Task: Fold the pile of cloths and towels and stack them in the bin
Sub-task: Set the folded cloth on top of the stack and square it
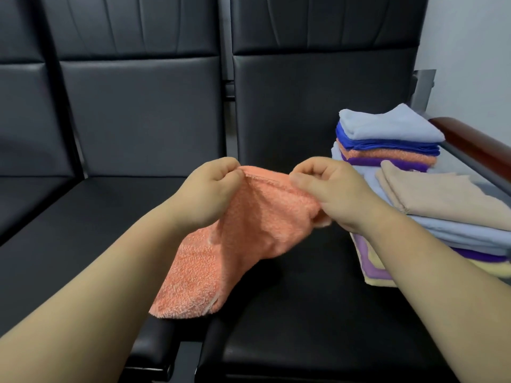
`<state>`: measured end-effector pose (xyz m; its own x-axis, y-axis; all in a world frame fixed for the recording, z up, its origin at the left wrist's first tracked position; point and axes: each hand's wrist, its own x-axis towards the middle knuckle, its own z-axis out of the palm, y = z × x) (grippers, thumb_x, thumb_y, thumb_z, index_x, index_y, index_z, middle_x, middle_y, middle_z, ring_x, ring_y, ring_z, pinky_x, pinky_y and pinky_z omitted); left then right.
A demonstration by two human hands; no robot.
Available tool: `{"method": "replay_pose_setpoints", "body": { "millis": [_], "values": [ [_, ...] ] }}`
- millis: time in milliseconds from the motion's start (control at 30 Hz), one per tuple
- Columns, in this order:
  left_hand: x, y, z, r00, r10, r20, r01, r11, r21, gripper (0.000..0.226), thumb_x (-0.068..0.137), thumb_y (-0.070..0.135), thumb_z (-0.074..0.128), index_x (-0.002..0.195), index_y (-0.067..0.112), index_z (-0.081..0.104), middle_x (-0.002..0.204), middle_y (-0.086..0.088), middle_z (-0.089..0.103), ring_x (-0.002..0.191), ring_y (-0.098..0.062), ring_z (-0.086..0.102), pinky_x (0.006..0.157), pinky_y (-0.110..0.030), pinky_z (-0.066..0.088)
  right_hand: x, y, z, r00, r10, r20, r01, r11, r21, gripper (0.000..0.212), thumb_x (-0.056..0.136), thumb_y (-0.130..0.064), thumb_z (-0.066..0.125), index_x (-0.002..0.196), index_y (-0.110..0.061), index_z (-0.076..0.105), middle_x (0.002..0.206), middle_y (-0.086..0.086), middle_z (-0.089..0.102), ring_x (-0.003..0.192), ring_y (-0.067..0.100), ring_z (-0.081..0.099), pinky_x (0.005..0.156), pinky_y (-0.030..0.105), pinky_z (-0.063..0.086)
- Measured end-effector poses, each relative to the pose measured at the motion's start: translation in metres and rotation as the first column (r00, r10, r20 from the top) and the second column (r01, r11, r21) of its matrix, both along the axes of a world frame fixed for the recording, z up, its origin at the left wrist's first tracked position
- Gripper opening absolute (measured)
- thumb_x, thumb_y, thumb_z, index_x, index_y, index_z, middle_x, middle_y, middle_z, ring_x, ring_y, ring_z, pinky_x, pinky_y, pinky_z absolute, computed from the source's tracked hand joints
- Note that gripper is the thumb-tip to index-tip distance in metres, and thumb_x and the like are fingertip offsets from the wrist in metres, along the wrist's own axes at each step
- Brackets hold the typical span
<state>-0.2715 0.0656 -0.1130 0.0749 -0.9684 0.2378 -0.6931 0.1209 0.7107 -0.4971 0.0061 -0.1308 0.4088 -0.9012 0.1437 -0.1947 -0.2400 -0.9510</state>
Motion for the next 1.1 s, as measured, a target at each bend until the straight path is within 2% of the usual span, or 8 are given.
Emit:
{"method": "replay_pose_setpoints", "body": {
  "millis": [167,333,467,567,667,767,933,1100],
  "values": [
    [0.003,0.006,0.008,0.992,-0.097,-0.085,0.099,0.995,0.017,0.023,0.099,0.035,0.063,0.082,0.019,0.066,0.068,0.009,0.061,0.064,-0.006,0.057,0.065,-0.029,0.050,-0.008,-0.003,-0.001,0.863,0.020,-0.505,-0.123,0.978,-0.170,0.025,0.081,-0.040,0.085,0.073,-0.024,0.068,0.068,-0.011,0.064,0.064,0.005,0.060,0.065,0.032,0.050],
    [0.013,0.004,0.011,0.905,-0.166,0.391,0.084,0.972,0.219,0.018,0.082,0.031,0.079,0.074,0.023,0.065,0.067,0.011,0.062,0.064,-0.005,0.058,0.056,-0.017,0.043,-0.011,-0.004,0.000,0.697,0.053,-0.715,-0.185,0.977,-0.108,0.038,0.081,-0.038,0.082,0.074,-0.007,0.062,0.063,-0.001,0.054,0.058,0.015,0.049,0.061,0.034,0.042],
    [0.008,0.004,0.026,0.995,-0.094,0.022,0.088,0.975,0.205,0.020,0.097,0.026,0.064,0.085,0.011,0.060,0.068,0.006,0.056,0.062,-0.009,0.051,0.059,-0.026,0.042,-0.010,0.002,0.007,0.956,0.141,-0.258,-0.120,0.988,0.098,0.018,0.092,-0.014,0.072,0.079,-0.011,0.061,0.063,-0.001,0.056,0.059,0.012,0.052,0.064,0.033,0.043],
    [0.005,0.003,0.060,0.980,-0.069,-0.189,0.101,0.982,0.161,0.021,0.097,0.038,0.063,0.090,0.018,0.065,0.074,0.004,0.062,0.068,-0.014,0.058,0.063,-0.037,0.048,-0.012,0.008,0.046,0.962,0.218,0.165,-0.256,0.929,0.266,0.005,0.096,-0.006,0.069,0.099,-0.009,0.065,0.070,0.002,0.064,0.058,0.016,0.060,0.049,0.025,0.046],
    [-0.008,0.004,0.107,0.961,-0.062,-0.269,0.078,0.996,0.046,0.015,0.097,0.035,0.066,0.090,0.023,0.071,0.084,0.002,0.074,0.080,-0.020,0.071,0.073,-0.041,0.059,-0.017,0.012,0.093,0.923,0.342,-0.177,-0.309,0.932,0.188,0.029,0.086,-0.009,0.081,0.110,-0.011,0.065,0.078,0.006,0.067,0.055,0.021,0.060,0.044,0.026,0.043],
    [-0.020,0.013,0.146,0.989,-0.143,-0.024,0.145,0.988,0.062,0.016,0.082,0.039,0.081,0.087,0.026,0.073,0.085,0.003,0.077,0.081,-0.015,0.075,0.073,-0.033,0.059,-0.017,0.015,0.128,0.730,0.139,-0.669,-0.232,0.971,-0.051,0.025,0.082,-0.016,0.079,0.076,-0.016,0.055,0.065,0.007,0.054,0.051,0.024,0.053,0.051,0.032,0.044],
    [-0.014,0.026,0.184,0.862,-0.191,0.469,0.026,0.941,0.337,0.010,0.077,0.037,0.077,0.086,0.035,0.072,0.087,0.013,0.076,0.089,-0.012,0.073,0.087,-0.039,0.058,-0.036,0.022,0.180,0.878,0.076,-0.472,-0.130,0.988,-0.084,0.012,0.091,-0.016,0.067,0.083,-0.014,0.059,0.070,0.008,0.058,0.053,0.019,0.058,0.049,0.025,0.046],
    [0.006,0.024,0.191,0.955,-0.101,-0.279,0.159,0.968,0.196,0.024,0.094,0.012,0.069,0.118,0.010,0.070,0.117,-0.017,0.074,0.109,-0.034,0.071,0.099,-0.055,0.055,-0.046,0.019,0.192,0.977,0.193,-0.092,-0.193,0.981,0.014,0.028,0.088,-0.011,0.078,0.109,0.003,0.064,0.096,0.032,0.063,0.075,0.040,0.064,0.071,0.043,0.054]
  ]
}}
